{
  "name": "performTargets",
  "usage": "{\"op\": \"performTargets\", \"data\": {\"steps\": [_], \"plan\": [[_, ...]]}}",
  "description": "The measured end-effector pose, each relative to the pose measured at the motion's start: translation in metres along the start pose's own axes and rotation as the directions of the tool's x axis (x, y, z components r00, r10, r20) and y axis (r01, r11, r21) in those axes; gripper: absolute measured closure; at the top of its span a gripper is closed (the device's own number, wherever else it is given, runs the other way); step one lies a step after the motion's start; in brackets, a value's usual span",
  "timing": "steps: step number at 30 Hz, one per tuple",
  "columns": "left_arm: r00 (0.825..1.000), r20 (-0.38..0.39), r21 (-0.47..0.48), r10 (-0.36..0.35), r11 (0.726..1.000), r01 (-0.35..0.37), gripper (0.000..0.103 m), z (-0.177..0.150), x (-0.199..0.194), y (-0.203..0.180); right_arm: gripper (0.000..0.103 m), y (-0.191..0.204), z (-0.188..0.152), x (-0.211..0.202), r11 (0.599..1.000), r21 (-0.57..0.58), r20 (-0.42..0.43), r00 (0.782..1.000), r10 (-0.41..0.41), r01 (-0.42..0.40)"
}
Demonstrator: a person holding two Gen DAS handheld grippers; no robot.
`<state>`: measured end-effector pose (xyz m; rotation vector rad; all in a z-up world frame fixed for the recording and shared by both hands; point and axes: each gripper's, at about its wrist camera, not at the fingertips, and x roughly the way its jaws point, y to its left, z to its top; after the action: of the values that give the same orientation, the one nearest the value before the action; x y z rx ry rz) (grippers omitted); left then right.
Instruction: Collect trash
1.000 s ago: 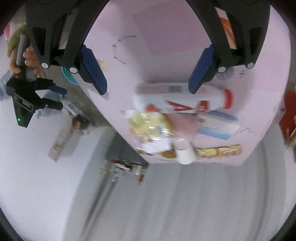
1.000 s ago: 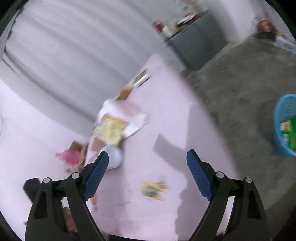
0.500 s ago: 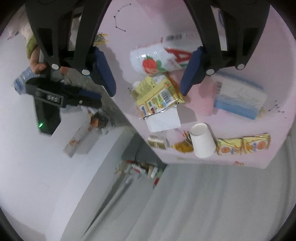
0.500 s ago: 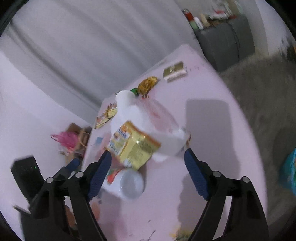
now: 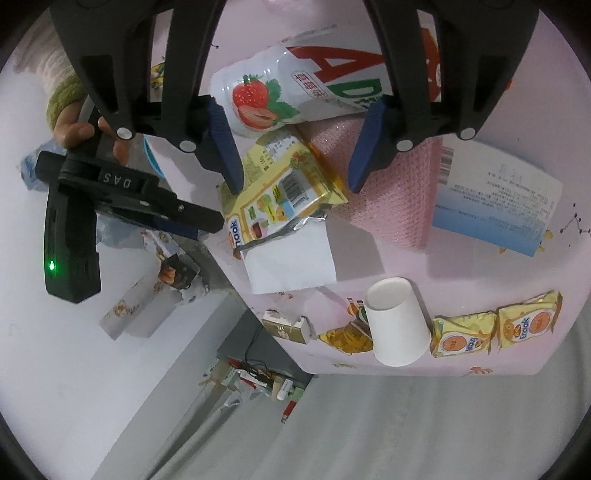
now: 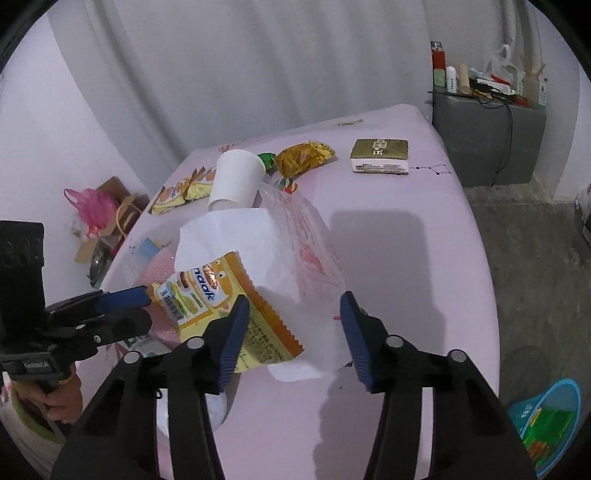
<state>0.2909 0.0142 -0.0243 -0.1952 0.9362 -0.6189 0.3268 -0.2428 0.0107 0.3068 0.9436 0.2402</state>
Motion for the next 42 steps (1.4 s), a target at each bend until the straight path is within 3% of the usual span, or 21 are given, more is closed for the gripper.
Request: {"op": "performTargets", "data": {"steps": [8, 11, 16, 24, 33, 42], "plan": [[1.000, -0.018, -0.007, -0.002, 1.000, 0.001, 0.070, 0.001, 0.006, 0.003, 0.084, 0.000, 0.001, 0.005, 1.000, -0.004, 0.010, 1.000, 0.002, -0.002], [1.000, -0.021, -0.014, -0.006, 1.000, 0.005, 0.078, 0.002, 0.008, 0.004, 0.088, 0.000, 0.000, 0.006, 1.000, -0.005, 0.013, 1.000, 0.003, -0.003], [1.000, -0.012, -0.018, -0.027, 0.999, 0.027, 0.103, 0.002, 0.006, 0.003, 0.095, 0.001, 0.001, 0.004, 1.000, -0.005, 0.033, 0.999, -0.010, 0.011], [0.995, 0.058, -0.024, -0.078, 0.997, 0.080, 0.103, 0.002, -0.007, 0.002, 0.099, -0.002, 0.004, -0.007, 0.999, 0.015, 0.087, 0.995, -0.039, 0.038], [0.976, 0.168, -0.010, -0.141, 0.989, 0.145, 0.103, 0.008, -0.035, -0.008, 0.099, -0.015, 0.013, -0.034, 0.996, 0.081, 0.178, 0.982, -0.058, 0.044], [0.961, 0.229, 0.017, -0.156, 0.987, 0.157, 0.103, 0.010, -0.064, -0.022, 0.100, -0.023, 0.011, -0.073, 0.993, 0.108, 0.244, 0.967, -0.077, 0.051]]}}
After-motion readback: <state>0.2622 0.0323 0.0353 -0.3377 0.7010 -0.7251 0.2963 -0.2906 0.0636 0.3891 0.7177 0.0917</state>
